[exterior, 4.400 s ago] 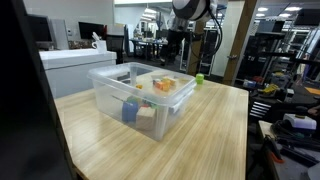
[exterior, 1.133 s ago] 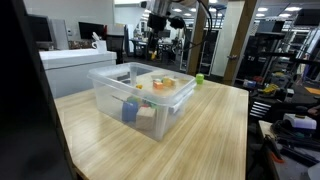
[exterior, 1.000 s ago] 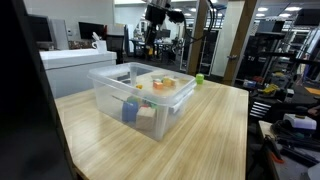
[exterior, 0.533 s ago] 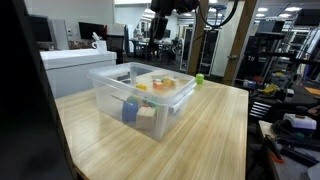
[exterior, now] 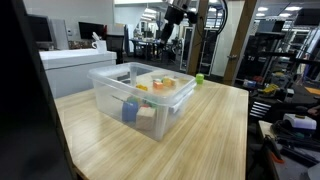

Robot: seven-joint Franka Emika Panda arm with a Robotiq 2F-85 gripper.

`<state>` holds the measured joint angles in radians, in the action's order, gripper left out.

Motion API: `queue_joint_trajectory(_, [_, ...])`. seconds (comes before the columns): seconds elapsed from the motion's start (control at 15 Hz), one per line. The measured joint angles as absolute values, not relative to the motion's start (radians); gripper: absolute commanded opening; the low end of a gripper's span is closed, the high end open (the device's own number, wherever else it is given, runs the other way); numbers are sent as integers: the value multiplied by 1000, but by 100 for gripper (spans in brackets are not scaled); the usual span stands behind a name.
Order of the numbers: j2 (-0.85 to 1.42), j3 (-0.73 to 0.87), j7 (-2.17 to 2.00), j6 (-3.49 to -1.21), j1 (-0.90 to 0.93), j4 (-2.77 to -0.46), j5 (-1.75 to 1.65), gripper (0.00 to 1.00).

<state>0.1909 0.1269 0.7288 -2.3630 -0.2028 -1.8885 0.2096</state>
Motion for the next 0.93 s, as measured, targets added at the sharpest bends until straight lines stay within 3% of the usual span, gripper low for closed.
queue_joint_trajectory(0.47, [404, 171, 419, -2648, -261, -1866, 173, 100])
queue_joint_trajectory(0.93, [480, 205, 152, -2618, -256, -1841, 31, 100])
